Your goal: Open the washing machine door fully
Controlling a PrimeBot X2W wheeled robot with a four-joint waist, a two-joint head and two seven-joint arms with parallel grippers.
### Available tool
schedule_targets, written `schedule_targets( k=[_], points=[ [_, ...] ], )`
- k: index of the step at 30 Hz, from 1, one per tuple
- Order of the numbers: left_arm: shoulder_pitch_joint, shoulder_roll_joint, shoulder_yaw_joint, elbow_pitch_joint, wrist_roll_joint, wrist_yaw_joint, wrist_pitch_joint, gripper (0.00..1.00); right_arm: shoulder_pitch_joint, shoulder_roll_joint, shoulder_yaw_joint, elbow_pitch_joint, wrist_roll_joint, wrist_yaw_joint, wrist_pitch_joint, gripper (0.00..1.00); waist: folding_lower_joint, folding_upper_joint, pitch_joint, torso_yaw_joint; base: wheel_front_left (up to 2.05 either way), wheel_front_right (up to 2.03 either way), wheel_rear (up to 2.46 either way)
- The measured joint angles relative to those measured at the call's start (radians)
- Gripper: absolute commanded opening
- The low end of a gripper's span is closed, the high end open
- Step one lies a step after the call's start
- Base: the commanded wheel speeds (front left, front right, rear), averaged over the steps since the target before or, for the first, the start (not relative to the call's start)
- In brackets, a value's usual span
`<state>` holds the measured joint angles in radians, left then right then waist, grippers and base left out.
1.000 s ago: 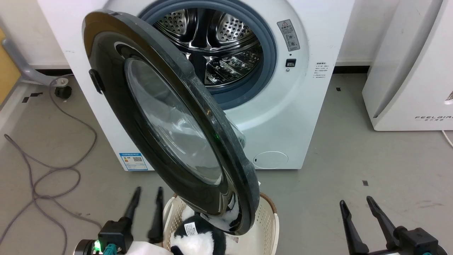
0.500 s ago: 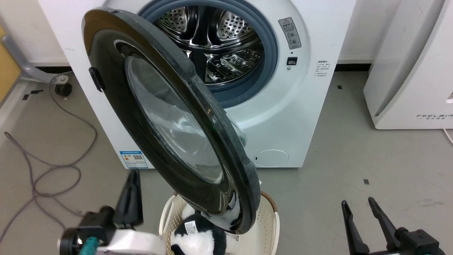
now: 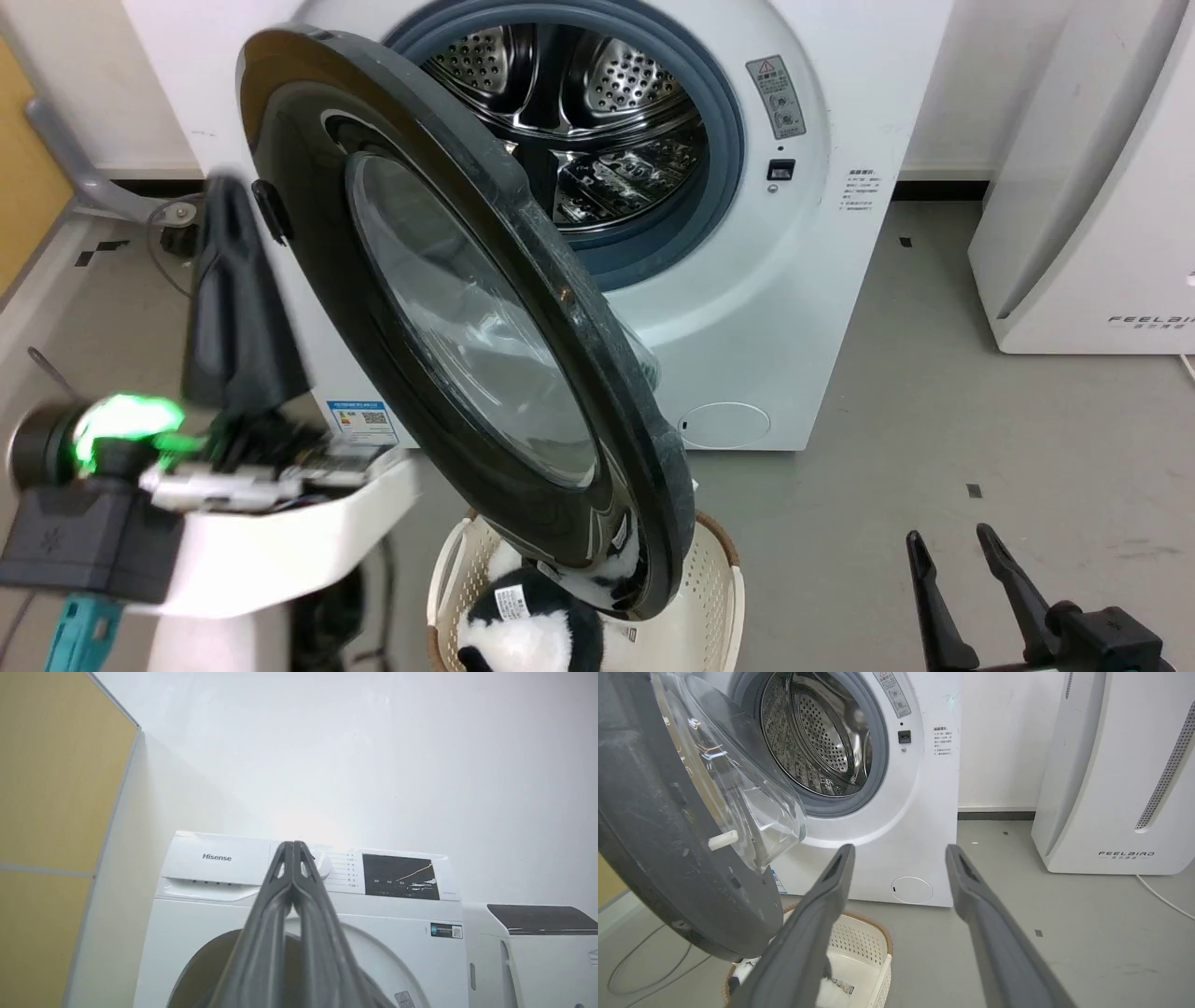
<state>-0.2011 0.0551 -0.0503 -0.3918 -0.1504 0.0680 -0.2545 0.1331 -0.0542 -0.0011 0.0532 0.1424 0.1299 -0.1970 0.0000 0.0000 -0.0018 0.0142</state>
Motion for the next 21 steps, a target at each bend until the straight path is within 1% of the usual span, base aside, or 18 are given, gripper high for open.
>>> schedule_targets(
  k=[4, 8, 12, 13, 14, 15, 16, 17, 21],
  points=[
    [-0.102, -0.002, -0.101, -0.035, -0.018, -0.001, 0.026, 0.0, 0.0, 0.0, -0.005, 0.003, 0.002, 0.0, 0.0, 1.0, 0.0, 0.0, -0.003, 0.006, 0.0, 0.0, 0.0],
    [-0.191, -0.005, -0.239, -0.015, -0.048, 0.0, 0.066, 0.0, 0.0, 0.0, -0.01, 0.003, 0.011, 0.0, 0.0, 1.0, 0.0, 0.0, -0.006, 0.002, 0.0, 0.0, 0.0],
    [-0.248, -0.006, -0.41, 0.03, -0.101, 0.009, 0.116, 0.0, 0.001, 0.0, -0.016, 0.003, 0.016, 0.0, 0.0, 1.0, 0.0, 0.0, -0.008, -0.008, 0.0, 0.0, 0.0],
    [-0.262, -0.007, -0.495, 0.058, -0.12, 0.01, 0.146, 0.0, 0.001, 0.0, -0.02, 0.002, 0.016, 0.0, 0.0, 1.0, 0.0, 0.0, -0.009, -0.013, 0.0, 0.0, 0.0],
    [-0.264, -0.006, -0.53, 0.074, -0.13, 0.01, 0.161, 0.0, 0.001, 0.0, -0.022, 0.002, 0.016, 0.0, 0.001, 1.0, 0.0, 0.0, -0.009, -0.015, 0.0, 0.0, 0.0],
    [-0.264, -0.006, -0.53, 0.074, -0.13, 0.01, 0.161, 0.0, 0.001, 0.0, -0.022, 0.002, 0.016, 0.0, 0.001, 1.0, 0.0, 0.0, -0.009, -0.015, 0.0, 0.0, 0.0],
    [-0.264, -0.006, -0.601, 0.104, -0.15, 0.009, 0.195, 0.0, 0.002, 0.0, -0.027, 0.002, 0.017, 0.0, 0.001, 1.0, 0.0, 0.0, -0.008, -0.018, 0.0, 0.0, 0.0],
    [-0.264, -0.006, -0.601, 0.104, -0.15, 0.009, 0.195, 0.0, 0.002, 0.0, -0.027, 0.002, 0.017, 0.0, 0.001, 1.0, 0.0, 0.0, -0.008, -0.018, 0.0, 0.0, 0.0],
    [-0.236, -0.007, -0.71, 0.161, -0.186, 0.005, 0.264, 0.0, 0.007, 0.0, -0.039, 0.002, 0.017, 0.0, 0.002, 1.0, 0.0, 0.0, -0.006, -0.018, 0.0, 0.0, 0.0]
  ],
)
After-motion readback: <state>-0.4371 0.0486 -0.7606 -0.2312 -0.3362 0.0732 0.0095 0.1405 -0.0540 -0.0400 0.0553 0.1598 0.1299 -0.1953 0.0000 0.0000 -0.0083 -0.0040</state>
